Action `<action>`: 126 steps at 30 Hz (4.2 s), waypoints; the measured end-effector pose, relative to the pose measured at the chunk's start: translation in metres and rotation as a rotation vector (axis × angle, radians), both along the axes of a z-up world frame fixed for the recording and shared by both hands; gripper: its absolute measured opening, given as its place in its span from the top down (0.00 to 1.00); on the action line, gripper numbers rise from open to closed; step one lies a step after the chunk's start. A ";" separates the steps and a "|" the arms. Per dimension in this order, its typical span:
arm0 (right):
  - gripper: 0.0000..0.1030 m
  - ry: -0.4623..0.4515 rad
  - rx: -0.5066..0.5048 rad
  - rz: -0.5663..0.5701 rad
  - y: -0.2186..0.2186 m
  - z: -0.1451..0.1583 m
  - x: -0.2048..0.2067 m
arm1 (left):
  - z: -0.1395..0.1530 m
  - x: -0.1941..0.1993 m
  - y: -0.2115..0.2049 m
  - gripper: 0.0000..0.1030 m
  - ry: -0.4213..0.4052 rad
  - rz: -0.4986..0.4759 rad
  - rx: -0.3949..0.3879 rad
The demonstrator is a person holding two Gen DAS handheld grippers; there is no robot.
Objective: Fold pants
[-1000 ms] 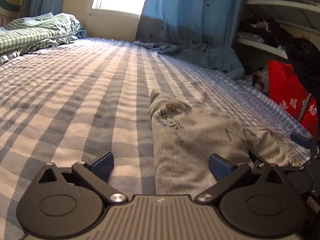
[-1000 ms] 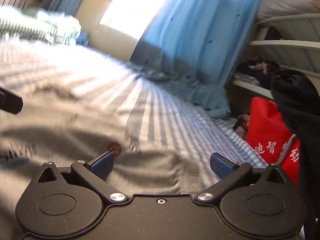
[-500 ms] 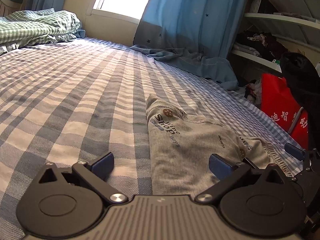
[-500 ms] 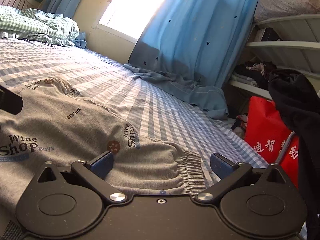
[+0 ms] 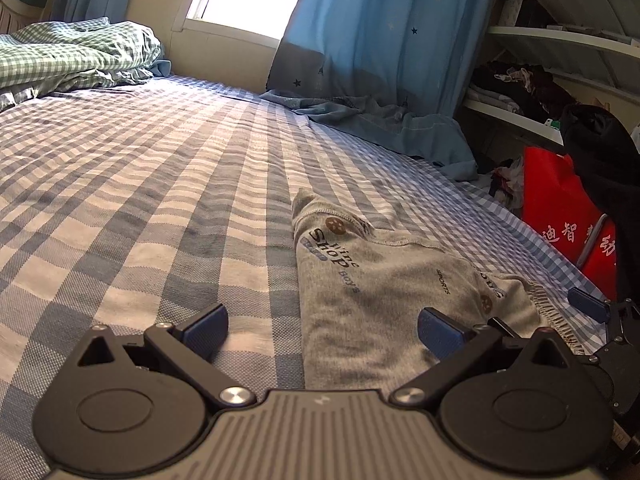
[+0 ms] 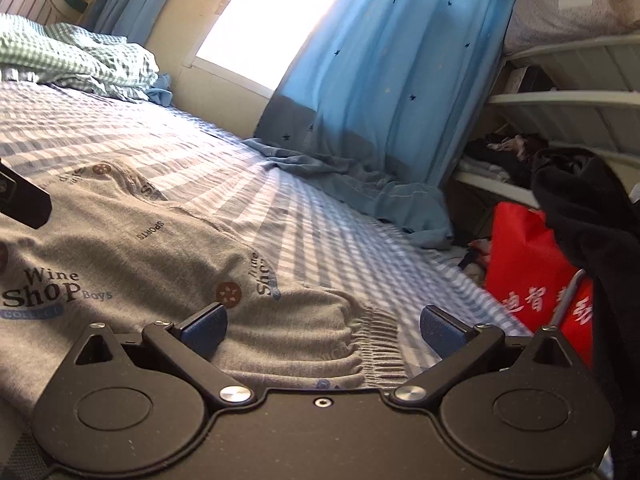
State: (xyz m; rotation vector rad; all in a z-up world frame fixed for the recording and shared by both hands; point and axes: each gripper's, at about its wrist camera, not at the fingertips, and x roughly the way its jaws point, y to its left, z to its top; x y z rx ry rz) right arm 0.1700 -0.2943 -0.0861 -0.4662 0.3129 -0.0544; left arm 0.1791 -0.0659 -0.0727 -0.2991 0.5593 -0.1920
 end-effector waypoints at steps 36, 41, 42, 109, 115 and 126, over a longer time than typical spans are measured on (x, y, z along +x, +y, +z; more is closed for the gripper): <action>0.00 0.568 0.964 0.537 -0.165 0.022 0.094 | 0.003 0.021 0.013 0.00 0.110 -0.289 -0.207; 0.01 0.622 0.981 0.586 -0.165 0.023 0.074 | 0.006 0.033 0.026 0.06 0.217 -0.370 -0.264; 0.01 0.635 0.980 0.587 -0.165 0.025 0.070 | 0.008 0.037 0.028 0.08 0.249 -0.374 -0.267; 0.80 0.522 0.855 0.463 0.114 0.109 0.139 | 0.090 0.055 0.172 0.85 0.084 -0.010 -0.052; 0.80 0.587 0.862 0.474 0.160 0.083 0.163 | 0.061 0.055 0.217 0.85 0.139 0.064 -0.084; 0.65 0.597 0.841 0.357 0.142 0.057 0.163 | 0.035 0.041 0.232 0.73 0.165 0.131 -0.116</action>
